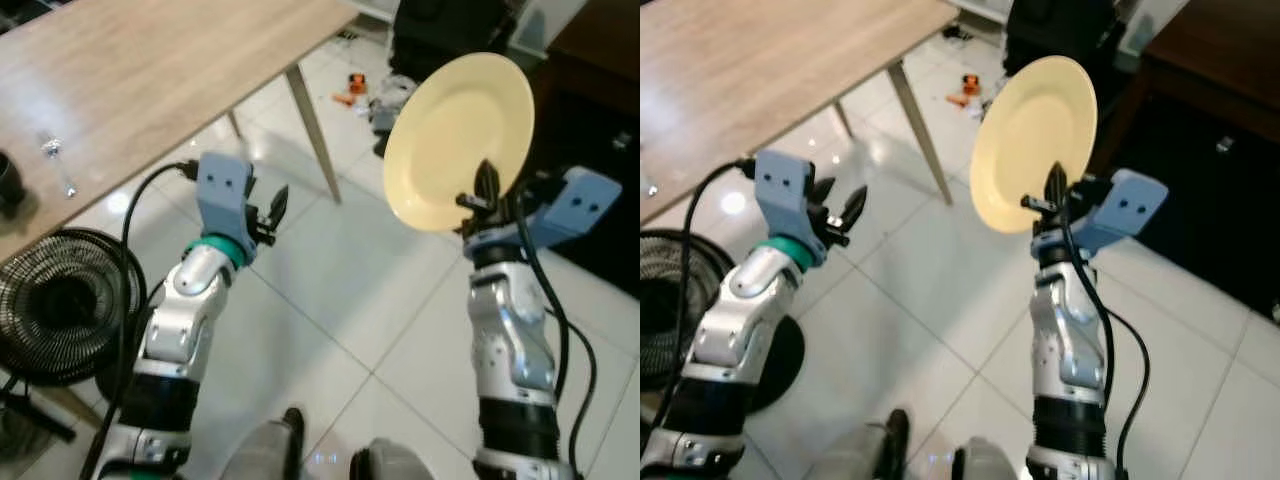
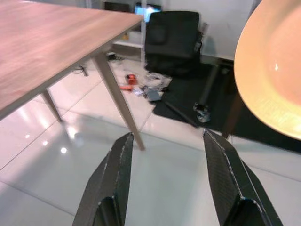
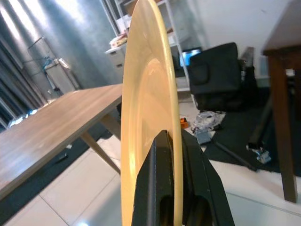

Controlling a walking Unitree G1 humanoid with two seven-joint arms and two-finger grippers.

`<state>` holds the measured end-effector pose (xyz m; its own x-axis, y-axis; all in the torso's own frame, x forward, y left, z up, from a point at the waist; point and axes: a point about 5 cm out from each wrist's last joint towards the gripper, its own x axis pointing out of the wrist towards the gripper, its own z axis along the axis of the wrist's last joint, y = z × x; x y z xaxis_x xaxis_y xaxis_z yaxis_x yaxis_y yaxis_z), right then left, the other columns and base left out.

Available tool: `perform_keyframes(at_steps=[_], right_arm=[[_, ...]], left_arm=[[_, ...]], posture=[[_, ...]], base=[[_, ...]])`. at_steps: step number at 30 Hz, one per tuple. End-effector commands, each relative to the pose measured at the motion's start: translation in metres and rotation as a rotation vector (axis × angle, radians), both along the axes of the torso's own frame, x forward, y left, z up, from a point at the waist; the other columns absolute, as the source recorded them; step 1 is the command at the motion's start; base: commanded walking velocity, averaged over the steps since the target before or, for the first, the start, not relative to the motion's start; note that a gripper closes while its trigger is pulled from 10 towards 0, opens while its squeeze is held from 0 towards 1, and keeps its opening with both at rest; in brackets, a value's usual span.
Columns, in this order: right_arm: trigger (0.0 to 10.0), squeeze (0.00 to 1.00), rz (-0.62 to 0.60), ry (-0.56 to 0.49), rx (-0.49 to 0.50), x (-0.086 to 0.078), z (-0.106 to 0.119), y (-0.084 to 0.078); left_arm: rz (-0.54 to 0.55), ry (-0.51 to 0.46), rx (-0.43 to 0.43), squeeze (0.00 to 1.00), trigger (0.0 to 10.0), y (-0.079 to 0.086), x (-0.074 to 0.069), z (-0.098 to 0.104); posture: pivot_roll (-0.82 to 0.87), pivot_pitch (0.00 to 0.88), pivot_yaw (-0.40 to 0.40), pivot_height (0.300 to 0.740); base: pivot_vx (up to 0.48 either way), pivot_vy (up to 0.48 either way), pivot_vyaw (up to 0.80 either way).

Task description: Setting the table

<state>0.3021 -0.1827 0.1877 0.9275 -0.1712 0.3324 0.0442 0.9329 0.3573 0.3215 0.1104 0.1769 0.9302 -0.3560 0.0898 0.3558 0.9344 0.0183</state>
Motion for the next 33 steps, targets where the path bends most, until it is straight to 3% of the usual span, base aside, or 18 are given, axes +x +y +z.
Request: perform_keyframes(at_steps=[1, 33], right_arm=[[10.0, 0.0, 0.022, -0.008, 0.015, -0.0011, -0.0011, 0.0054], [10.0, 0.0, 0.058, -0.023, 0.015, -0.0002, 0.0003, 0.0076]], left_arm=[[0.02, 0.031, 0.019, 0.0, 10.0, 0.0057, 0.0003, -0.0074], [0.073, 0.022, 0.037, 0.0, 10.0, 0.0099, 0.0066, -0.0058]], posture=[[0.05, 0.022, 0.081, 0.74], [0.04, 0.004, 0.08, 0.74]], base=[[0.0, 0.0, 0.76], [0.0, 0.0, 0.76]])
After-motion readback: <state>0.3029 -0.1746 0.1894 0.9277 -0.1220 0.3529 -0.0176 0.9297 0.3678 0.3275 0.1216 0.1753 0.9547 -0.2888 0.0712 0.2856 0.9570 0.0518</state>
